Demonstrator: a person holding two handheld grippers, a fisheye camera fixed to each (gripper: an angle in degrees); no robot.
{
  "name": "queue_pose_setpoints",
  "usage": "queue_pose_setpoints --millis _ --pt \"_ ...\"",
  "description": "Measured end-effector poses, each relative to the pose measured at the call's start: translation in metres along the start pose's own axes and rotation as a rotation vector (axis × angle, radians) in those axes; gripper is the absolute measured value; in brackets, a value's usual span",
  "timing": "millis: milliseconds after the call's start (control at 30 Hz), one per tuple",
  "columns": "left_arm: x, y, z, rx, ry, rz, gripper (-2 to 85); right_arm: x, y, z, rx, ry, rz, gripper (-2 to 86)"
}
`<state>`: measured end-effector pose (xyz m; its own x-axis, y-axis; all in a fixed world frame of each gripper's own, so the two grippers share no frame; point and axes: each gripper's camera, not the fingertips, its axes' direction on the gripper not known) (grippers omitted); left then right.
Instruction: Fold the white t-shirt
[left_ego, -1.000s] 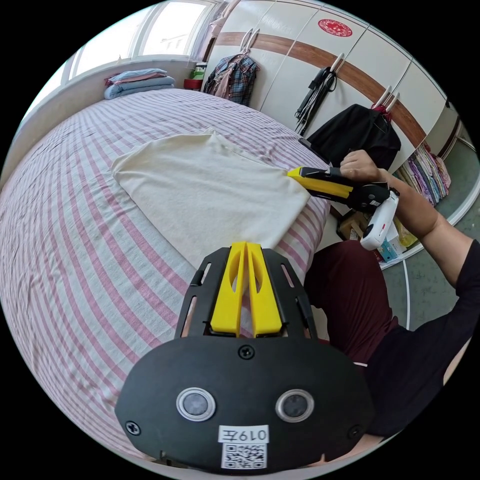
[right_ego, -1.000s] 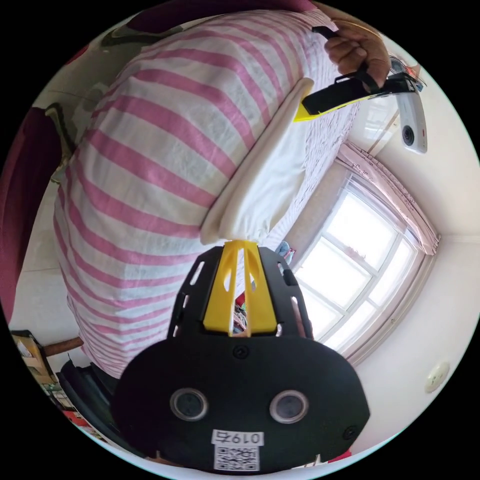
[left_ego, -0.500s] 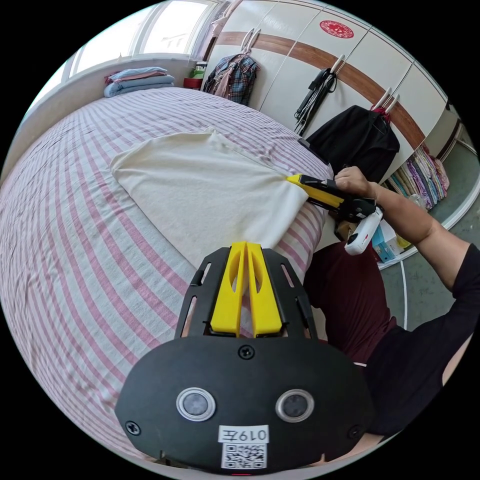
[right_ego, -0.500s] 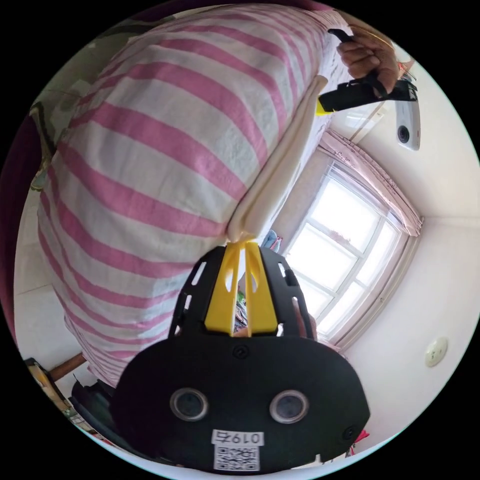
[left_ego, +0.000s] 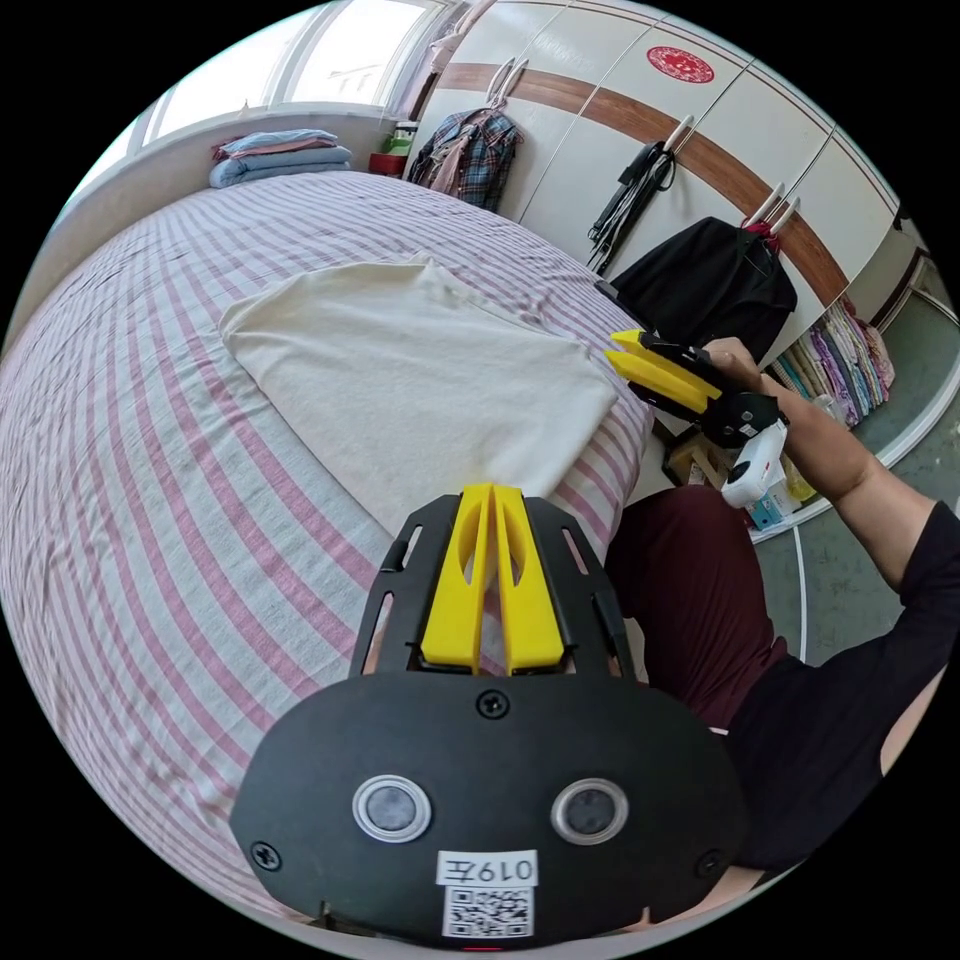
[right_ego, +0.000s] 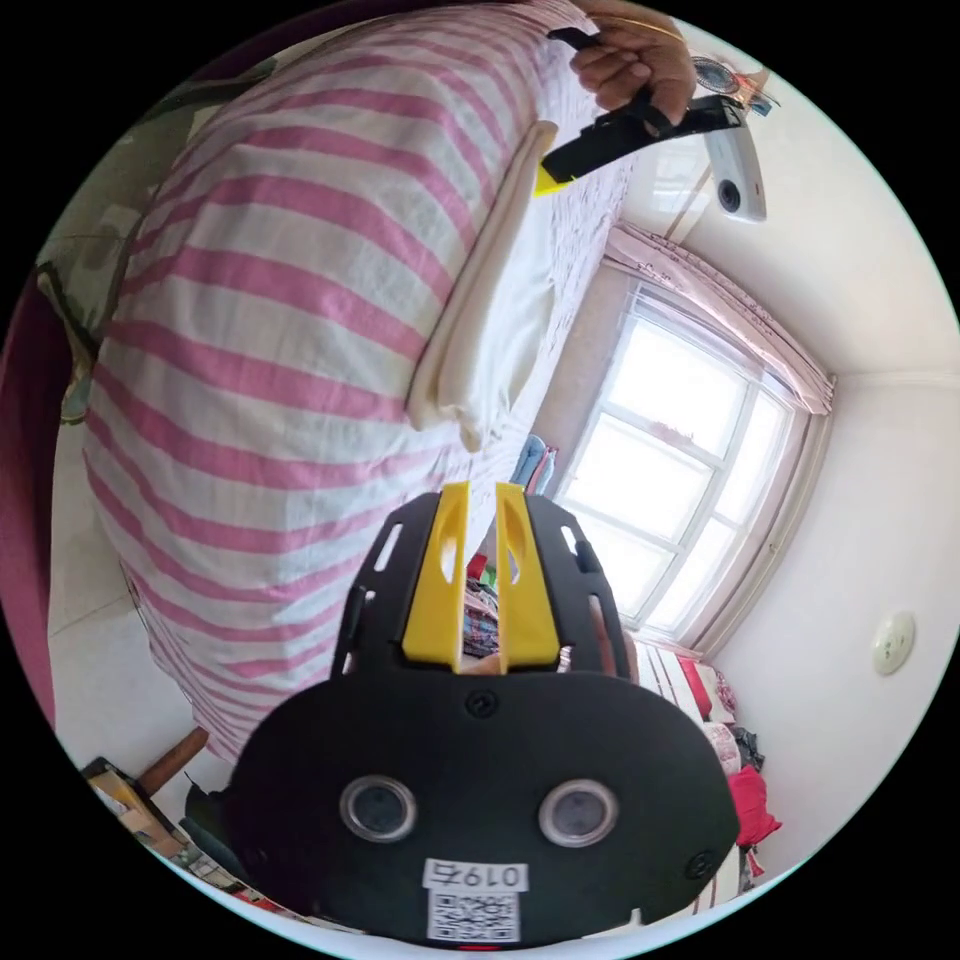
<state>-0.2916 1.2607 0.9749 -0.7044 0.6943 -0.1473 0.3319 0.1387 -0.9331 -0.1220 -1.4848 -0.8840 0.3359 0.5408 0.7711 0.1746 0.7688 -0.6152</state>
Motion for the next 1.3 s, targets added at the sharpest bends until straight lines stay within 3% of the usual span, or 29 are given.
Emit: queue_pose_setpoints --millis 333,567,900,1300 --pt "-0.007 0.001 0.004 0.003 0.021 -0.004 1.0 0.000 -0.014 0.003 0.048 -0.091 -0.122 11.1" --pt "-0.009 0.000 0.007 0.004 0.029 -0.008 1.0 -0.002 -0.023 0.001 0.102 -0.024 -0.177 3.3" --pt "-0.008 0.000 0.009 0.000 0.031 -0.001 0.9 -0.010 -0.017 -0.006 0.058 -0.080 -0.137 -0.7" --pt "-0.003 -0.001 0.011 -0.013 0.030 0.008 0.7 -0.040 -0.026 -0.027 0.005 0.060 -0.076 4.3"
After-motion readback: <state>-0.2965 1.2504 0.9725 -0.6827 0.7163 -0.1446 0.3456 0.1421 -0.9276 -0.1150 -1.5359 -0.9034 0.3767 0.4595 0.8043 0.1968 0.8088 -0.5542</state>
